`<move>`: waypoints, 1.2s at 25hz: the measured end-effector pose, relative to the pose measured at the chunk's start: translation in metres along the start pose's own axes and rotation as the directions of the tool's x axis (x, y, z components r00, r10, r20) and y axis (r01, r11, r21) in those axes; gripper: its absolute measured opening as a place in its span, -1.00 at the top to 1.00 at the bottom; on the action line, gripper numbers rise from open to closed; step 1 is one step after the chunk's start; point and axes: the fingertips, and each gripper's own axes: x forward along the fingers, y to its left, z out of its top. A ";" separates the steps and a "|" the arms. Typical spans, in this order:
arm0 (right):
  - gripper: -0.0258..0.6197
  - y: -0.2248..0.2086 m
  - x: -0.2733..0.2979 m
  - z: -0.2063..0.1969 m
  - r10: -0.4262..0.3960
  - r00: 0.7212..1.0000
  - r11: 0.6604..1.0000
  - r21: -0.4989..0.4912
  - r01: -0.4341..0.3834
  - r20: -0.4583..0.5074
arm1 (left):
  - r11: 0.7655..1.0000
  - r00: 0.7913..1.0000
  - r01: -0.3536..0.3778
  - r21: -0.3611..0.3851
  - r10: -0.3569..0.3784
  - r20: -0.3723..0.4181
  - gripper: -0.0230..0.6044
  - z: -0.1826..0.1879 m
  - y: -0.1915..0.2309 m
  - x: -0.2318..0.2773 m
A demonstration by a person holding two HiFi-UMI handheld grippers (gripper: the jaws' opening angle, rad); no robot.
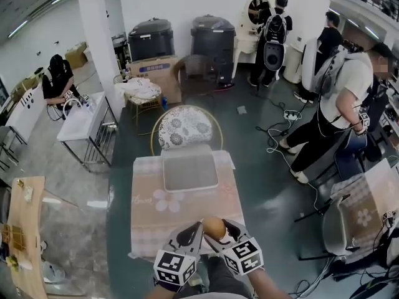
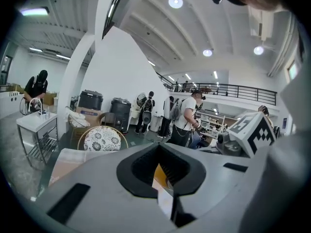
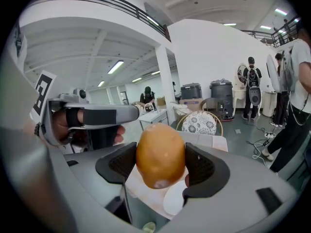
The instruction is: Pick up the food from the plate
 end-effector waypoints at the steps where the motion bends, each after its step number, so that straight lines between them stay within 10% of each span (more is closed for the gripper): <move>1: 0.03 0.000 -0.003 0.006 -0.003 1.000 1.000 -0.001 0.003 0.018 | 1.000 1.000 0.006 0.007 -0.006 0.012 0.91 0.005 -0.003 -0.001; 30: 0.03 0.034 -0.051 0.052 -0.055 0.985 0.996 -0.060 0.066 0.162 | 0.999 0.993 0.018 0.049 -0.024 0.116 0.91 0.034 -0.024 -0.040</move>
